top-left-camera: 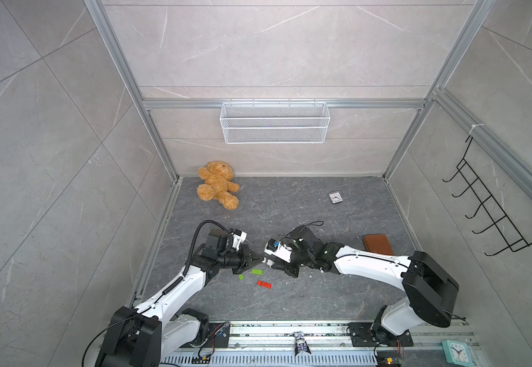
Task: Close the usb drive cover
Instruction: Close the cover of the USB drive.
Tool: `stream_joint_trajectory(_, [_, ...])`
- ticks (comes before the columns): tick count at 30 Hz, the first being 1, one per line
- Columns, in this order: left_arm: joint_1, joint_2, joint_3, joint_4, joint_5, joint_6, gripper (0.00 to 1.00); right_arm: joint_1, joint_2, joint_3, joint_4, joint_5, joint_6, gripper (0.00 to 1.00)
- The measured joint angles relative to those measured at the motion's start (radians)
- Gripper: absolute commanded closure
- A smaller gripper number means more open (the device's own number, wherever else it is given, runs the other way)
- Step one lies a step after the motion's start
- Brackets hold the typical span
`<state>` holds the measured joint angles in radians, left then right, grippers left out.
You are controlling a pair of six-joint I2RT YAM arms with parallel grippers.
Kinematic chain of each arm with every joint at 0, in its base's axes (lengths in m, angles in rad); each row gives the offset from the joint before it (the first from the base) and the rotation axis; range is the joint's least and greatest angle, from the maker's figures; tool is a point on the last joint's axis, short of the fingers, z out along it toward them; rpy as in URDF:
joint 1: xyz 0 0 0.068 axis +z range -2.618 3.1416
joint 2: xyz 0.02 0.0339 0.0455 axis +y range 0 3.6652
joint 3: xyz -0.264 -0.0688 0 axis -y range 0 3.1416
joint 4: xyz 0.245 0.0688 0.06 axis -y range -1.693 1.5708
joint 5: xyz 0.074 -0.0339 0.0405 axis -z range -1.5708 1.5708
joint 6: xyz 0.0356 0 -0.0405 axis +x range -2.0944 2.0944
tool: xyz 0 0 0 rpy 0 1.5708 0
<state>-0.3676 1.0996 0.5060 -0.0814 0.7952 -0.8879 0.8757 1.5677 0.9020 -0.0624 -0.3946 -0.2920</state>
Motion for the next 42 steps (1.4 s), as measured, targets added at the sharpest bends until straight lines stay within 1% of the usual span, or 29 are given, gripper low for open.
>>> stream_joint_trajectory(8, [-0.009,0.005,0.001,0.003,-0.001,0.0,1.0,0.0,-0.004,-0.001,0.011,-0.015,-0.002,0.89])
stream_joint_trajectory(14, [-0.019,0.01,0.001,0.008,0.004,0.002,1.0,-0.005,-0.011,0.0,0.008,-0.029,-0.067,0.9])
stream_joint_trajectory(19, [-0.027,0.011,0.001,0.016,0.009,0.002,1.0,-0.017,0.004,0.038,-0.042,-0.05,-0.131,0.91])
stream_joint_trajectory(23, [-0.034,0.011,0.001,0.028,-0.002,0.0,1.0,-0.032,0.015,0.048,-0.052,-0.076,-0.154,0.91])
stream_joint_trajectory(42, [-0.034,0.01,-0.05,0.166,-0.021,-0.063,1.0,-0.064,0.056,0.094,-0.076,-0.134,-0.127,0.91])
